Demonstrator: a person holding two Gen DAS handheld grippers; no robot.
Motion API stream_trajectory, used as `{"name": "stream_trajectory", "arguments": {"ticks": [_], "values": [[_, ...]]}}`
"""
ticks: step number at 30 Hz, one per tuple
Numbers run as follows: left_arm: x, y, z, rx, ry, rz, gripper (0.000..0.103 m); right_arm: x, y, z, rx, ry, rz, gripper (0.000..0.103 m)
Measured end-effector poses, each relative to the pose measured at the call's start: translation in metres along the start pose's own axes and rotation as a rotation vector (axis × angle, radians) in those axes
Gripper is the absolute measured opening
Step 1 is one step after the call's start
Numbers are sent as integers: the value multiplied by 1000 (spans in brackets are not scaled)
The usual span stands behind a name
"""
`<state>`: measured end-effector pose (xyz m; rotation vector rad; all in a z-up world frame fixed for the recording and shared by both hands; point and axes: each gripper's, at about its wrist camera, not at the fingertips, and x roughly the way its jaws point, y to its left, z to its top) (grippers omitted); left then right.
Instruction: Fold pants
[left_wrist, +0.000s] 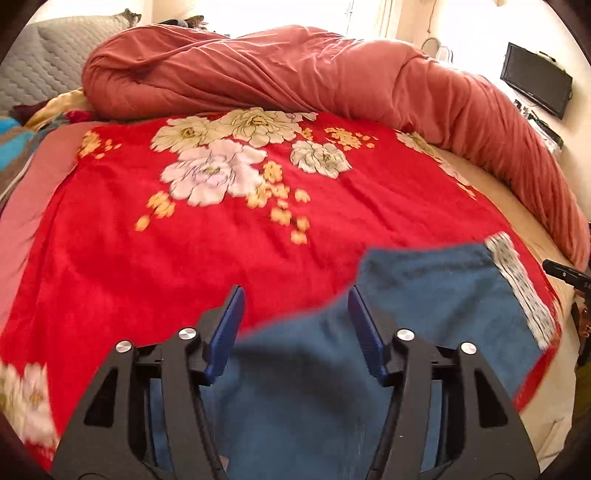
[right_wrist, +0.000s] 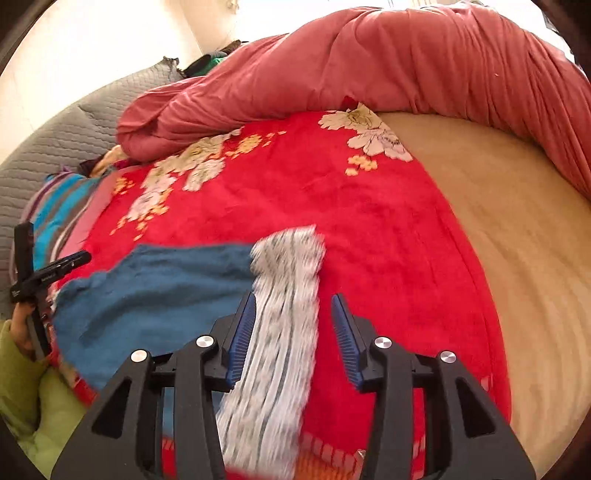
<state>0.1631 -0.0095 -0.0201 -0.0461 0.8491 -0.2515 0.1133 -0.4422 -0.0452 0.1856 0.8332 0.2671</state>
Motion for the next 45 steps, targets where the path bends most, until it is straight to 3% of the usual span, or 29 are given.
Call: {"name": "stream_trajectory", "arguments": {"ticks": [4, 8, 11, 13, 19, 21, 25, 27, 31, 34, 37, 40, 43, 45], "values": [[-15, -5, -39, 7, 55, 2, 62, -10, -1, -35, 77, 47, 69, 41], [-11, 1, -60, -11, 123, 95, 64, -1, -1, -48, 102, 89, 40, 41], [-2, 16, -69, -62, 153, 99, 64, 16, 2, -57, 117, 137, 21, 41], [-2, 21, -72, -79, 148, 90, 64, 17, 14, -60, 73, 150, 44, 16], [-7, 28, -73, -111, 137, 90, 61, -7, 22, -65, 20, 139, -37, 12], [-6, 28, -73, -111, 140, 89, 61, 6, 20, -72, 7, 185, -88, 17], [-6, 31, -74, -123, 142, 74, 61, 9, 19, -73, 25, 203, -87, 20], [-8, 33, -74, -132, 136, 62, 61, 0, 18, -68, 13, 194, -122, 38], [-24, 30, -71, -128, 101, 59, 63, -35, 29, -48, -35, 48, -177, 47], [-49, 30, -64, -120, 36, 92, 65, -37, 53, -34, -104, -28, -164, 55], [-66, 32, -56, -113, -13, 118, 65, -12, 92, -23, -206, -39, -93, 61], [-57, 30, -43, -113, 0, 110, 65, 29, 133, -10, -308, -1, -33, 63], [-36, 14, -25, -81, 25, 0, 65, 73, 176, 5, -388, 42, 4, 63], [-14, 8, -15, -60, 73, -10, 65, 99, 200, 16, -405, 65, 46, 63]]}}
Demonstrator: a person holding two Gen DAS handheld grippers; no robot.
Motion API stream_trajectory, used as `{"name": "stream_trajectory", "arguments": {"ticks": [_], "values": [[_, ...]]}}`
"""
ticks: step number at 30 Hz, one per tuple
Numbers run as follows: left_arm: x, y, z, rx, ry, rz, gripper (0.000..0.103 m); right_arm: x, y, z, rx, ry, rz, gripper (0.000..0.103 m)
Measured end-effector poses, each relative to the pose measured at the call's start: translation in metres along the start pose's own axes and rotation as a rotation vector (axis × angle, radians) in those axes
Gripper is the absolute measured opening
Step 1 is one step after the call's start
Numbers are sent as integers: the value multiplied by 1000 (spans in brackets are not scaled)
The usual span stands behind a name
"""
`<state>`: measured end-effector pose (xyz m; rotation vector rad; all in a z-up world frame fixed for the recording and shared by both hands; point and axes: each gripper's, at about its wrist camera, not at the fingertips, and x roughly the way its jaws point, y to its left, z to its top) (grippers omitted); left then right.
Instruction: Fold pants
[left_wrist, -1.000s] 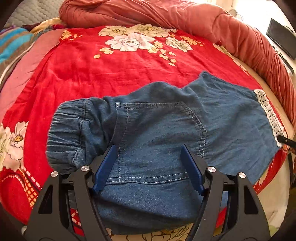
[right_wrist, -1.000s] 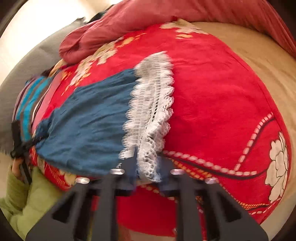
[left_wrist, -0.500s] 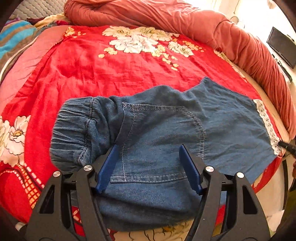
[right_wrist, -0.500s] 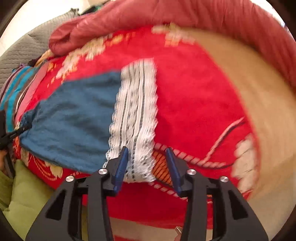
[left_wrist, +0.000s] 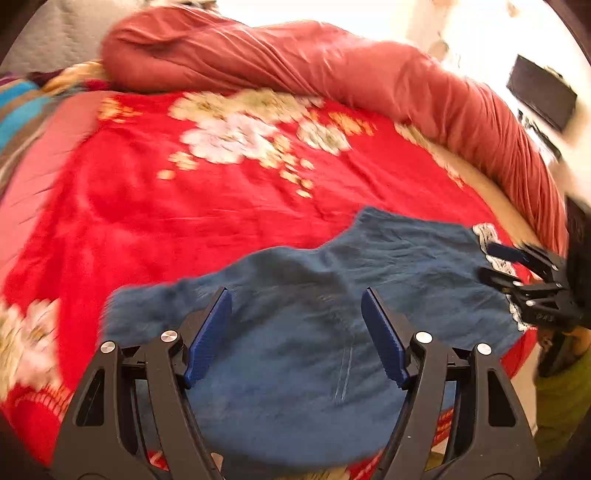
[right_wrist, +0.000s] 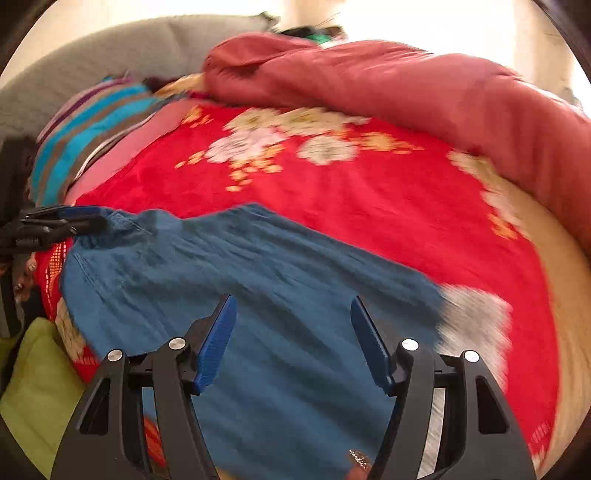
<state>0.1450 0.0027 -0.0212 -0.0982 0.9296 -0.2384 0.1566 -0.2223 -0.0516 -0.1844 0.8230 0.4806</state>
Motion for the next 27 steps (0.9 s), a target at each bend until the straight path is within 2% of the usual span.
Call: {"name": "stream_trajectory", "arguments": {"ticks": [2, 5, 7, 9, 10, 12, 17, 18, 19, 22, 24, 27], "values": [[22, 3, 6, -2, 65, 19, 65, 31, 13, 20, -8, 34, 48, 63], [48, 27, 5, -64, 126, 59, 65, 72, 23, 41, -13, 79, 58, 63], [47, 44, -2, -104, 102, 91, 62, 97, 20, 46, -7, 121, 3, 63], [41, 52, -9, -109, 80, 76, 55, 112, 4, 44, 22, 146, -79, 64], [39, 54, -11, -114, 71, 68, 54, 114, -5, 43, 57, 144, -71, 65], [36, 57, -16, -125, 54, 45, 54, 112, -22, 37, 128, 138, -43, 65], [29, 59, -18, -140, 17, 11, 54, 97, -18, 35, 119, 100, -52, 66], [19, 59, -20, -148, -3, 8, 57, 87, -17, 34, 119, 75, -42, 67], [7, 57, -21, -146, -21, 10, 66, 70, -16, 31, 116, 42, -20, 67], [-20, 52, -27, -104, -61, 63, 77, 30, -13, 16, 98, -12, 5, 71], [-36, 46, -33, -68, -72, 158, 84, 14, -9, 7, 81, -13, 4, 74], [-50, 30, -44, -8, -78, 190, 84, -11, 0, -16, 34, -10, -31, 75]]}}
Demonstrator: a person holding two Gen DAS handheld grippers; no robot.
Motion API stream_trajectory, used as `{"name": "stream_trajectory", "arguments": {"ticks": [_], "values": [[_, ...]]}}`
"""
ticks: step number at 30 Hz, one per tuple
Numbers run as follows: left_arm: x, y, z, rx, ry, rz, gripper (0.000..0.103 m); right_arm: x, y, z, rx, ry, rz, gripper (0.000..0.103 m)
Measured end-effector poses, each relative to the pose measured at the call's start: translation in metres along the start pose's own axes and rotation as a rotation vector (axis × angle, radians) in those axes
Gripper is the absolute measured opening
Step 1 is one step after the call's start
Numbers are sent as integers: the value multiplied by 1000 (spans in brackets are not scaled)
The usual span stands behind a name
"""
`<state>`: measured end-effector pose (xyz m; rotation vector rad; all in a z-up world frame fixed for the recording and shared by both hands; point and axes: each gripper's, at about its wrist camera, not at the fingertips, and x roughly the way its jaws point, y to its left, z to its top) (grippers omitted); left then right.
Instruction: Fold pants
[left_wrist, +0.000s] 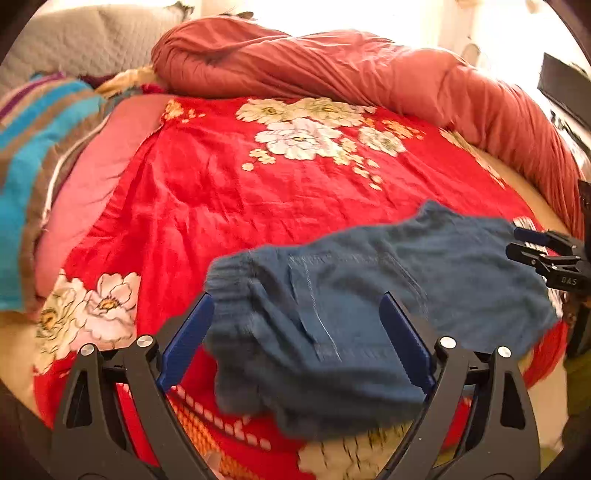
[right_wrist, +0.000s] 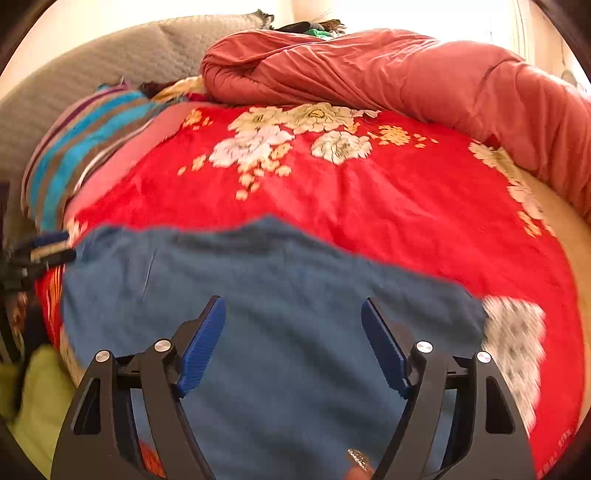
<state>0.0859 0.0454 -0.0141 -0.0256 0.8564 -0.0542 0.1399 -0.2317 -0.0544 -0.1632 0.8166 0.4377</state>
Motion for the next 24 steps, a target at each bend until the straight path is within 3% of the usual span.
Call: {"name": "stream_trajectory", "arguments": {"ticks": [4, 7, 9, 11, 13, 18, 24], "values": [[-4, -40, -19, 193, 4, 80, 87, -17, 12, -29, -65, 27, -42, 77], [18, -60, -38, 331, 110, 166, 87, -13, 15, -45, -91, 86, -68, 77], [29, -51, -49, 297, 183, 138, 87, -5, 5, -59, -69, 163, -134, 77], [26, -38, -49, 232, 183, 89, 88, -4, -19, -79, 15, 198, -142, 78], [23, -26, -47, 184, 181, 80, 92, -12, -40, -90, 131, 175, -98, 81], [12, -23, -48, 158, 156, 72, 92, -25, -36, -91, 113, 150, -110, 82], [-26, -16, -42, 124, 54, 113, 92, -57, -40, -80, 142, 25, -92, 87]]}}
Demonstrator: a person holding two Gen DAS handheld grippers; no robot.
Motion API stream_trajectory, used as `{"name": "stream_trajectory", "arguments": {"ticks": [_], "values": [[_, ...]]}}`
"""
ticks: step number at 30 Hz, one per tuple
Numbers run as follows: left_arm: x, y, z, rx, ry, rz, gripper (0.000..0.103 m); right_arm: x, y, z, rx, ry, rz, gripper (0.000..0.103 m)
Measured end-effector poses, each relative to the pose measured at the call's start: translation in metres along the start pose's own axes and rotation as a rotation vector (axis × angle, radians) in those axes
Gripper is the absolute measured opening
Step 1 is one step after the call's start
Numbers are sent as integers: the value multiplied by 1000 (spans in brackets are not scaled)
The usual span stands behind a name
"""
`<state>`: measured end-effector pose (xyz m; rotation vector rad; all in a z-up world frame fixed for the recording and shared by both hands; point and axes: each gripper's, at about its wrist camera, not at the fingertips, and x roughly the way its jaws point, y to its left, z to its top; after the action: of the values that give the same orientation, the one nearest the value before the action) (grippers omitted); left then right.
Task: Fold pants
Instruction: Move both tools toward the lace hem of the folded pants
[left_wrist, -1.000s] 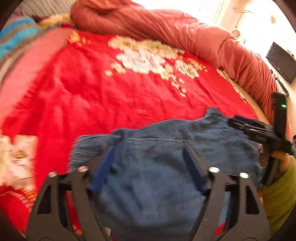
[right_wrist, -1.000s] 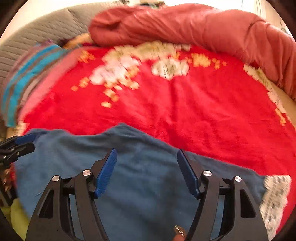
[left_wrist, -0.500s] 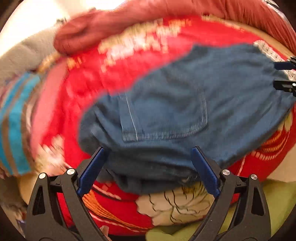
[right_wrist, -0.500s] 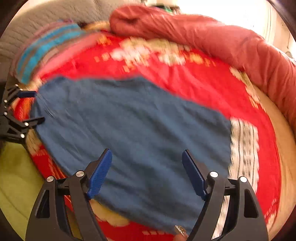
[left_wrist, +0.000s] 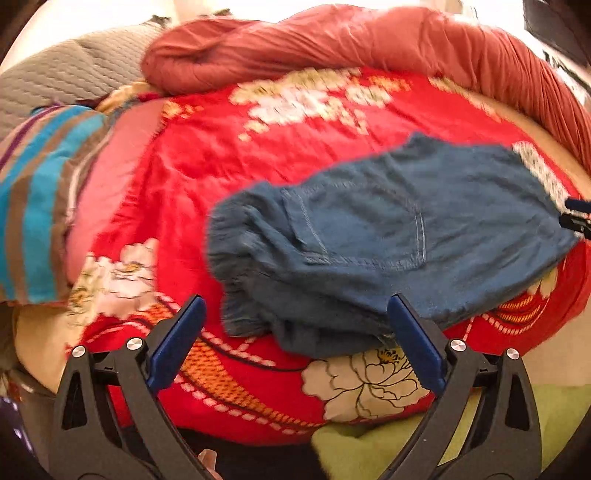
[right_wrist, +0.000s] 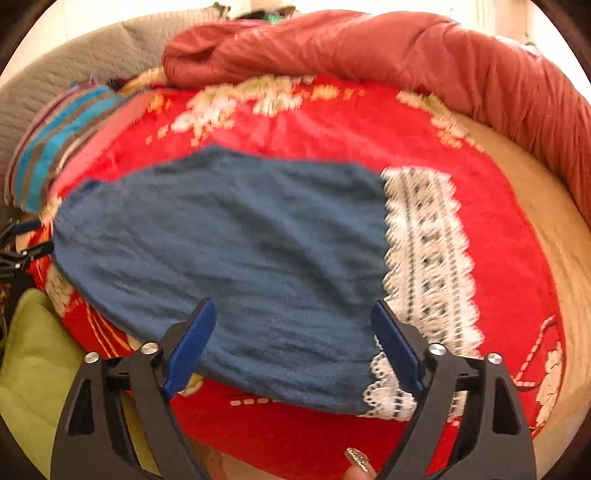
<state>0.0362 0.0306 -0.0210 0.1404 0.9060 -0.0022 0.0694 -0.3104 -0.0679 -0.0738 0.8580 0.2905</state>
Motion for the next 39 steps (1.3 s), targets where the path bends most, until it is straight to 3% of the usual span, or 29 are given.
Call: {"name": "stream_trajectory", "arguments": {"ticks": [4, 7, 9, 12, 14, 16, 18, 23, 26, 32, 39], "values": [[-24, 13, 11, -71, -83, -15, 92, -10, 3, 6, -12, -31, 18, 87], [-22, 6, 27, -87, -97, -86, 92, -8, 10, 6, -29, -25, 39, 87], [-12, -8, 37, -79, -88, -180, 92, -6, 13, 4, -35, -19, 44, 87], [7, -33, 39, -41, -39, -239, 92, -2, 12, 0, -25, 1, 40, 87], [27, -45, 35, -3, 20, -211, 92, 4, 5, -4, 8, 33, 29, 87], [56, -52, 23, 32, 135, -163, 92, 12, 0, -11, 33, 85, 15, 87], [70, -47, 13, 12, 171, -192, 92, 19, -3, -16, 45, 122, -2, 87], [48, -38, 19, -30, 118, -228, 92, -7, -8, -14, 44, 29, 17, 87], [28, -39, 28, -44, 72, -254, 92, -31, -21, -9, 59, -39, -23, 87], [2, -55, 65, -11, -14, -286, 93, -68, -55, -11, 130, -116, -83, 87], [-11, -110, 115, 107, -68, -324, 93, -87, -85, -31, 203, -144, -116, 87]]}}
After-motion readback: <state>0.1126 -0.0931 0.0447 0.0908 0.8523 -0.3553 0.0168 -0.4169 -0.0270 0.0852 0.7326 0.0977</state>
